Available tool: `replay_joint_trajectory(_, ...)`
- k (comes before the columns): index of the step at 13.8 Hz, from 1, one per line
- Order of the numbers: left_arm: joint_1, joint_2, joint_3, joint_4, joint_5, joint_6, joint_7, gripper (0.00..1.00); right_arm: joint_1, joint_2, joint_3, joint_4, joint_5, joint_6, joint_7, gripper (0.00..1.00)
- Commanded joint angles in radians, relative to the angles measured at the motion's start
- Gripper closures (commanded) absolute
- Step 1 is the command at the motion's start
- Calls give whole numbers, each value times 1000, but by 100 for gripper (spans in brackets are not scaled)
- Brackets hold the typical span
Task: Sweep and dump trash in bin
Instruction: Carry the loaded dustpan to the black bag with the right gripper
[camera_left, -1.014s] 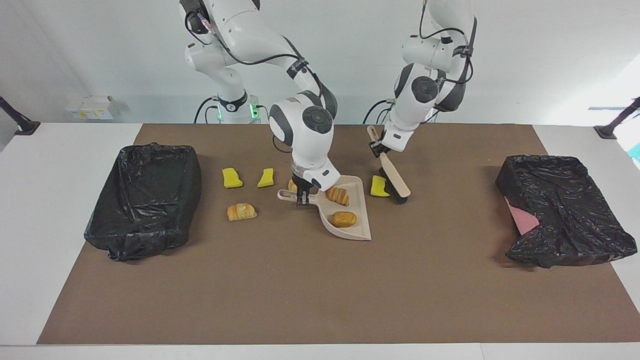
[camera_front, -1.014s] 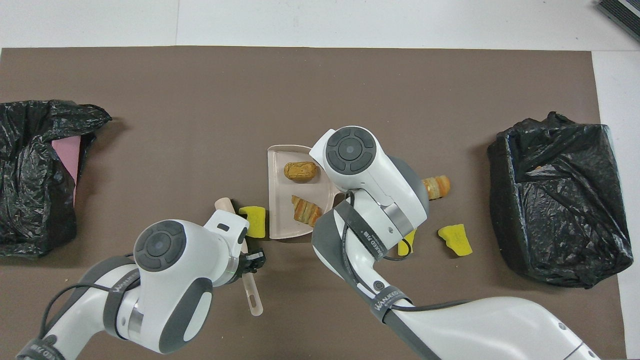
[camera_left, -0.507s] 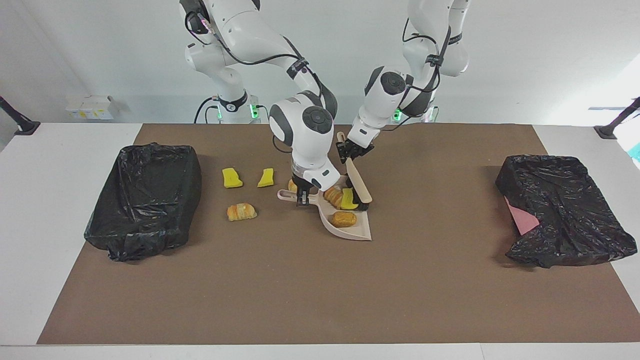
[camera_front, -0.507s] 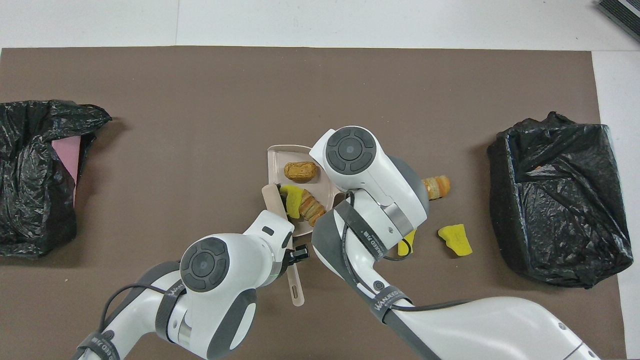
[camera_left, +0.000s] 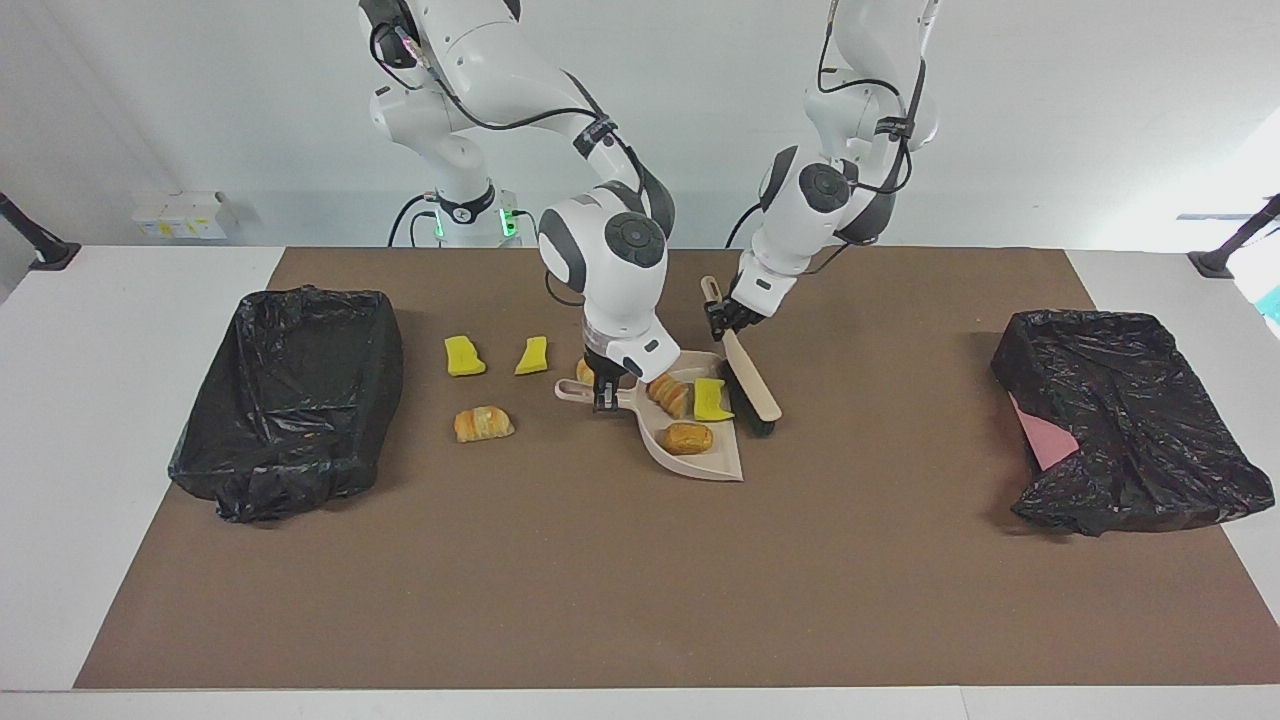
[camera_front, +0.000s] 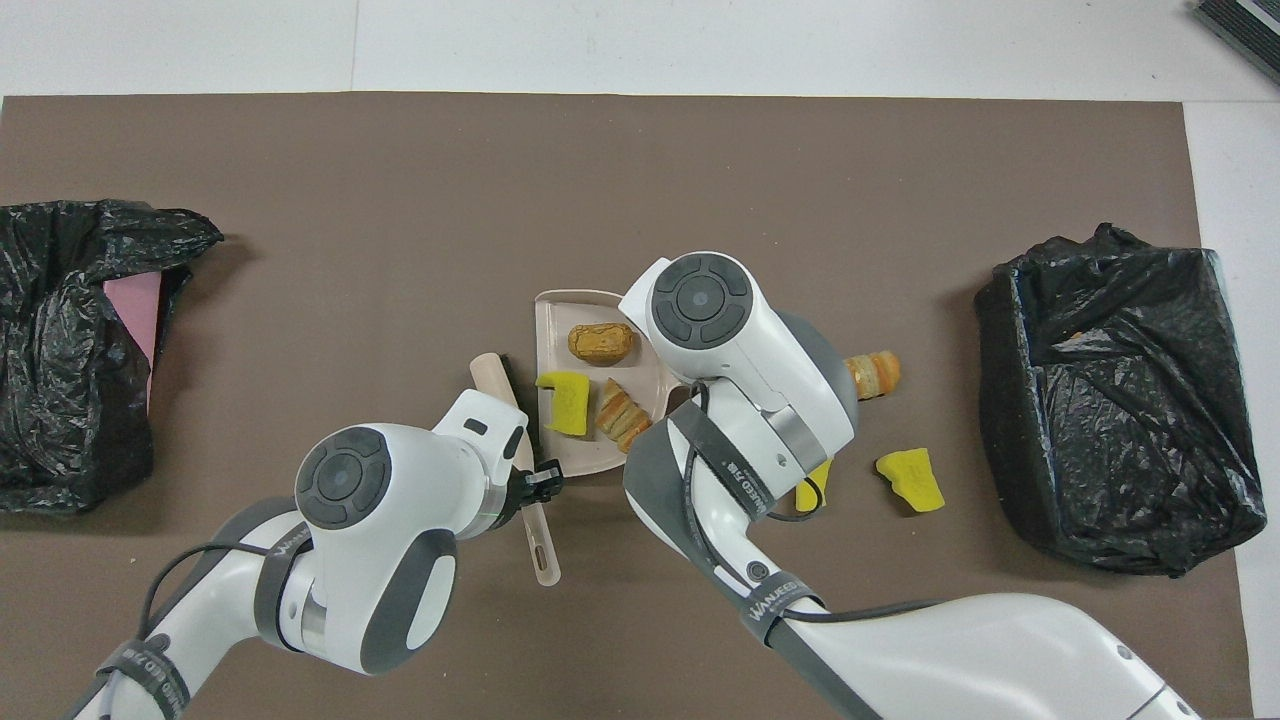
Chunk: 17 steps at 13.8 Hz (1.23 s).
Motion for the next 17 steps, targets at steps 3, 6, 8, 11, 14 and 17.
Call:
replay_joint_trajectory(3,40,-76,-4,-3,113,-137,0,100,-37,-14,9,-7,-18,-6,-35,100)
replay_joint_trajectory(6,-24,-116,-20,-35,180,-156,-98,100,-78,-57,10,-9,-6,-6,-87,100)
replay_joint_trajectory(8,-75,-133,-23,-49,180,-148,-109,100,-152,-105,10,-10,55,-13,-194,100)
replay_joint_trajectory(11,-161,-197,-24,-123,180,-125,-143,100,-259,-174,10,-12,132,-46,-328,100)
replay_joint_trajectory(14,-212,-228,-29,-179,180,-96,-190,100,-351,-238,10,-12,154,-115,-418,100)
replay_joint_trajectory(17,-282,-211,-29,-239,180,5,-261,100,-481,-304,10,-27,168,-174,-547,100)
